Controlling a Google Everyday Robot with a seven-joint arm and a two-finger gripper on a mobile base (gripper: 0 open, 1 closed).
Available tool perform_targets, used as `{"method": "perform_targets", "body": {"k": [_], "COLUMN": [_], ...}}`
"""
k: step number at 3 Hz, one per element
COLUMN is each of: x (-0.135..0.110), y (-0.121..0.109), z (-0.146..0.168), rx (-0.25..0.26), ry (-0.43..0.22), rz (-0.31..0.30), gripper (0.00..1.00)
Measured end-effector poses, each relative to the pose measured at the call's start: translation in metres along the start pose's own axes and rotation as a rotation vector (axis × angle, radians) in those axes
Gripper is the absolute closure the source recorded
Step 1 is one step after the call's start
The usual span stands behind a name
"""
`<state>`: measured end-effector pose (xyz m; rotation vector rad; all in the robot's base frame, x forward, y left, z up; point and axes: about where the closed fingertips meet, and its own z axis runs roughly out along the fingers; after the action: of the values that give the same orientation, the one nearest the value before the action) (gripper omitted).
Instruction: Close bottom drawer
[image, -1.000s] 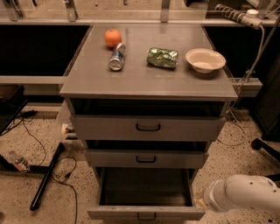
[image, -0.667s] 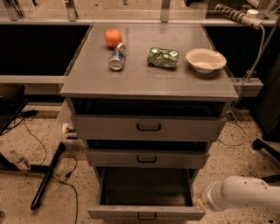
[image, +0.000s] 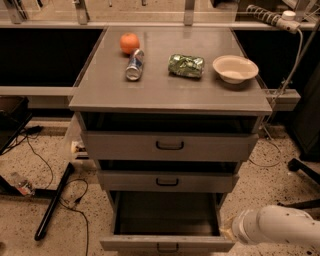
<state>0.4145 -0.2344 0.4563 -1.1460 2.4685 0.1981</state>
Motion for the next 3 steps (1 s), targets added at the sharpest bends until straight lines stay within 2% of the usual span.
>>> {"method": "perform_targets", "body": {"k": [1,2,3], "x": [-0.014,-0.004,0.005], "y": [0.015,0.012,0.009], "z": [0.001,-0.003,-0.004], "rx": [-0.062,-0.072,-0.073], "ry": [-0.105,-0.192,-0.247], "rz": [-0.039,-0.083,-0.143], "gripper": [1.0,1.0,1.0]}}
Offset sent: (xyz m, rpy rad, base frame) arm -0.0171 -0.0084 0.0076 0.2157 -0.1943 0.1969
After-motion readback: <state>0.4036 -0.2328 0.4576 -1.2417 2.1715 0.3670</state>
